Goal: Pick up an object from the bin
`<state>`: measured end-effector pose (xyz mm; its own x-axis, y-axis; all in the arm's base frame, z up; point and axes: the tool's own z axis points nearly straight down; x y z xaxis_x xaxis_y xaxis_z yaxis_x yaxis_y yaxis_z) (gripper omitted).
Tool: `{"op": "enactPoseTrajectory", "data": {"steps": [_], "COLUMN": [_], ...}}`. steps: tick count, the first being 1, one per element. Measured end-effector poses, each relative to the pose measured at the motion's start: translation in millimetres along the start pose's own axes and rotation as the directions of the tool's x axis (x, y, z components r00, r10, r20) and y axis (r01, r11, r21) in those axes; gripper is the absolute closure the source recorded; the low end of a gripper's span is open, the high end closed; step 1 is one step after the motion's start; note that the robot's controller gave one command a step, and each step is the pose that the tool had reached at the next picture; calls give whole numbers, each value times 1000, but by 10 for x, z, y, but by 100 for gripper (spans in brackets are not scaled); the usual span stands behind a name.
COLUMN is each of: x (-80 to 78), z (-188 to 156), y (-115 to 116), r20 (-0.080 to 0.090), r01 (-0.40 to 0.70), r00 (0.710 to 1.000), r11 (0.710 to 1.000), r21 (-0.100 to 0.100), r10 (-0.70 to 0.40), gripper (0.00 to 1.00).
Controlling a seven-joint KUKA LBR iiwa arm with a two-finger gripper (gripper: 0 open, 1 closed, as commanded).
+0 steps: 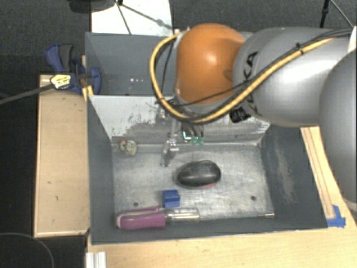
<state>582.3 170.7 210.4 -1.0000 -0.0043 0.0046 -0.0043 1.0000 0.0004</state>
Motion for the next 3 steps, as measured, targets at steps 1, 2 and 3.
{"op": "enactPoseTrajectory", "data": {"steps": [1, 2, 3], "x": [712, 772, 706], "z": [1259, 1285, 1245], "y": [-526, -521, -514], "r20": [33, 9, 33], "r01": [159, 156, 151], "r00": [987, 988, 988], "r11": [987, 988, 989], "r21": [-1, 0, -2], "r10": [-159, -156, -151], "gripper": [0, 100, 0]}}
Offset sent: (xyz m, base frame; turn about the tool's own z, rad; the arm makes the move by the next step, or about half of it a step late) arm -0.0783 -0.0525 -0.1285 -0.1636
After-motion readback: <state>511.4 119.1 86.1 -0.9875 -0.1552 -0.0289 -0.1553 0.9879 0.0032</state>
